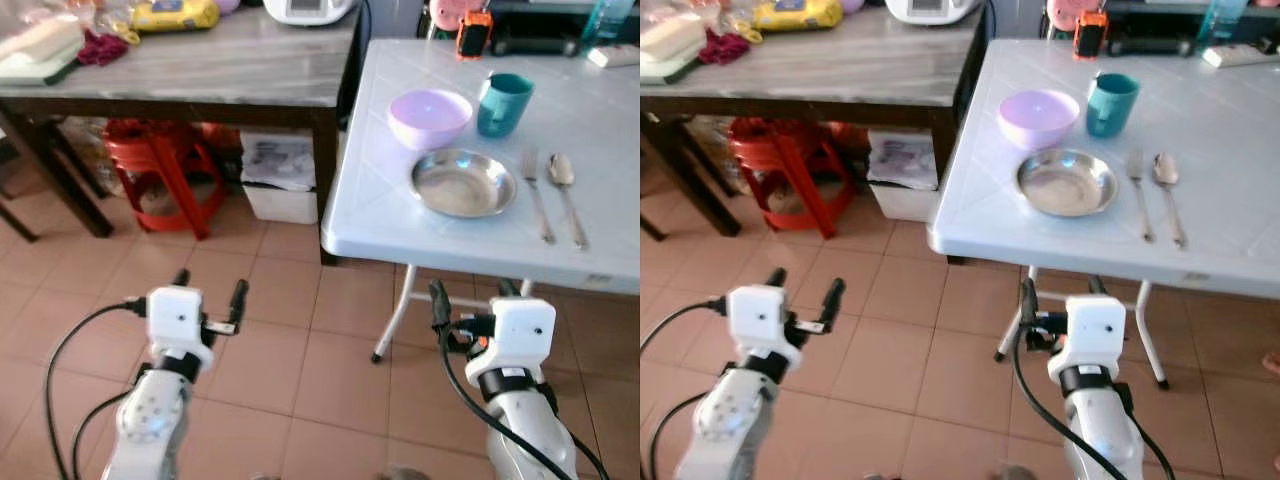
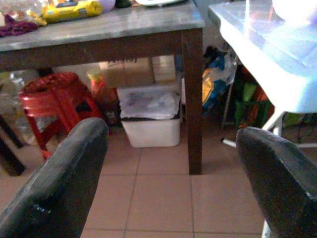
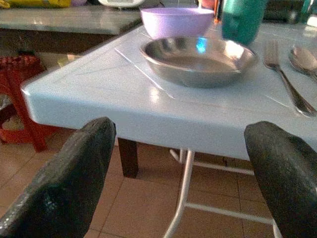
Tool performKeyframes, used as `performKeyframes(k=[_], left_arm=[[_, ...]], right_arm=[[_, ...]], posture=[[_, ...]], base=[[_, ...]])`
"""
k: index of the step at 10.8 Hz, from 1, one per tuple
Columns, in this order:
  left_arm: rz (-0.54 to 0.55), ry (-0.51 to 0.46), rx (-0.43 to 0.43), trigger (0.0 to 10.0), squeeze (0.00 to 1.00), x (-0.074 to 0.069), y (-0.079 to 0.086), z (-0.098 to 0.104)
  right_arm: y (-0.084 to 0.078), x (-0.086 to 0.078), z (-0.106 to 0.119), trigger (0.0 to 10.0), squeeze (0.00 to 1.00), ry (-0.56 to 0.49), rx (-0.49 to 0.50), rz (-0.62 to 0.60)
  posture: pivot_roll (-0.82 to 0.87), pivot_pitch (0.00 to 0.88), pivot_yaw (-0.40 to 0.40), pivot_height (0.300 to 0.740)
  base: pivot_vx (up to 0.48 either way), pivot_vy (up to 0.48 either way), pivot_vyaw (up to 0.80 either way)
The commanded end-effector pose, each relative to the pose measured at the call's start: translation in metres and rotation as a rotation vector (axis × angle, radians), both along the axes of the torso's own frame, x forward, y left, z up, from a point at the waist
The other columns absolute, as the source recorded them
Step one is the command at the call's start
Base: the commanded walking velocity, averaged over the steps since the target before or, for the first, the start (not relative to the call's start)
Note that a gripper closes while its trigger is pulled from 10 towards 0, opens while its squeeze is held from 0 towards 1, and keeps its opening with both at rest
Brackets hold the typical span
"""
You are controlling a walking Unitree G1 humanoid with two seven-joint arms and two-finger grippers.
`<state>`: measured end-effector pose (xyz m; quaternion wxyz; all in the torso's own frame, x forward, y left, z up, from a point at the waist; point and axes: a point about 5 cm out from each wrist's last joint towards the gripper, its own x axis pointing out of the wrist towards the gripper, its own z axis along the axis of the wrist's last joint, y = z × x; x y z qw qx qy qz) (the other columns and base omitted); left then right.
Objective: Setting the table
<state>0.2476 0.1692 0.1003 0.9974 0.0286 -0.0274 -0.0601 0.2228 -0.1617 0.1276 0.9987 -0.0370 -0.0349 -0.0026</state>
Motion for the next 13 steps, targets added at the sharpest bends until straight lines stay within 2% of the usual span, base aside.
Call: performKeyframes(k=[1,7,11,13], left_arm=[[-0.013,0.008,0.000,10.0,0.00,-0.002,-0.003,-0.001],[-0.086,-0.018,-0.074,10.0,0.00,0.007,-0.014,0.009],[-0.122,-0.013,-0.093,10.0,0.00,0.007,-0.015,0.009],[-0.141,-0.007,-0.102,10.0,0.00,0.007,-0.015,0.008]], right_arm=[[-0.005,-0.002,-0.002,10.0,0.00,0.012,-0.005,-0.024],[-0.006,0.000,0.001,10.0,0.00,0.006,-0.010,-0.022],[-0.004,0.000,0.000,10.0,0.00,0.009,-0.006,-0.019],[-0.003,0.000,-0.001,10.0,0.00,0.016,0.001,-0.018]], posture=[[-0.07,0.165,0.085,0.740],[-0.07,0.167,0.083,0.740],[-0.07,0.168,0.087,0.740],[-0.07,0.166,0.090,0.740]], base=[[0.000,0.000,0.00],[0.000,0.000,0.00],[0.000,0.000,0.00],[0.124,0.000,-0.52]])
